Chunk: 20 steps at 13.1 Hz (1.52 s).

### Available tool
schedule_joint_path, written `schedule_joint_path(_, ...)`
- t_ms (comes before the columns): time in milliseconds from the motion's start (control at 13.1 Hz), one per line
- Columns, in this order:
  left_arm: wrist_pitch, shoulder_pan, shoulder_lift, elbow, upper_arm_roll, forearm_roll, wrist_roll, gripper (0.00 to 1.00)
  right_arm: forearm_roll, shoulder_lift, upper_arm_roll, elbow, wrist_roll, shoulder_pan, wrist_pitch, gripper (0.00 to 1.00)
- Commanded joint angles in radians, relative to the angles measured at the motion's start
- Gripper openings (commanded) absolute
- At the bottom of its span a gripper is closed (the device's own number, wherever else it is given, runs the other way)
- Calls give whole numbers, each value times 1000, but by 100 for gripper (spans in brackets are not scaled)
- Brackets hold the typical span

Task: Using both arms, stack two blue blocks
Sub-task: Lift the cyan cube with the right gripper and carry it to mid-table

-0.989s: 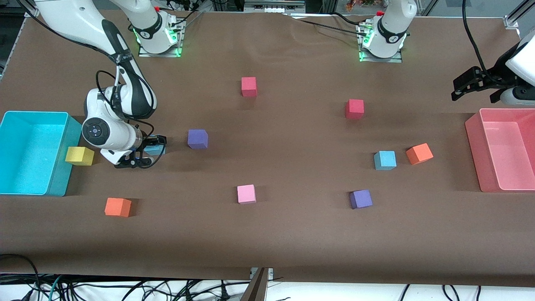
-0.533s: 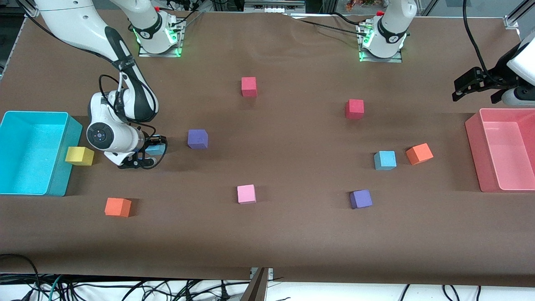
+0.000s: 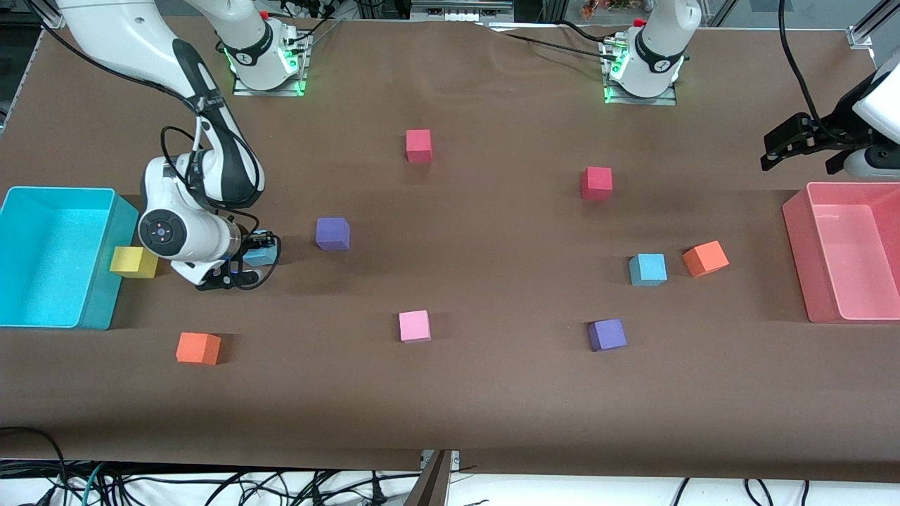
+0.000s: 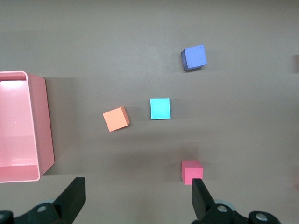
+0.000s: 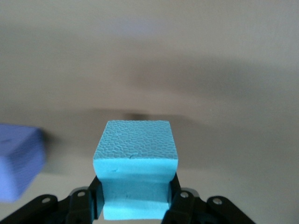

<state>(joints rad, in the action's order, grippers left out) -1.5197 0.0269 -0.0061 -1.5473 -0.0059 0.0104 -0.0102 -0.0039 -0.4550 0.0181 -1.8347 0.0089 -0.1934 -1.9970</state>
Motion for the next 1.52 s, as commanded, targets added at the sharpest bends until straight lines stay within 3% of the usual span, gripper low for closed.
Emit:
schedule_joint_path(0,-11,-10,-17,-17,-6,-1,26,100,18,-5,-21,167,80,-44,157,0)
schedule_joint_path(304,-14,-12,-18,-24,-6,11,26,100,84,-79,-29,290,340,-220,164,0)
schedule_joint_path(761,-16,-15,-17,-25,-6,11,27,100,148,-301,-41,552,649,-443,132,0)
schedule_joint_path(1141,-16,-21,-14,-27,-6,11,26,100,159,-398,-49,586,782,-564,6,0)
schedule_joint_path(1446,-14,-21,-9,-28,-5,11,26,100,160,-432,-49,591,803,-601,-68,0)
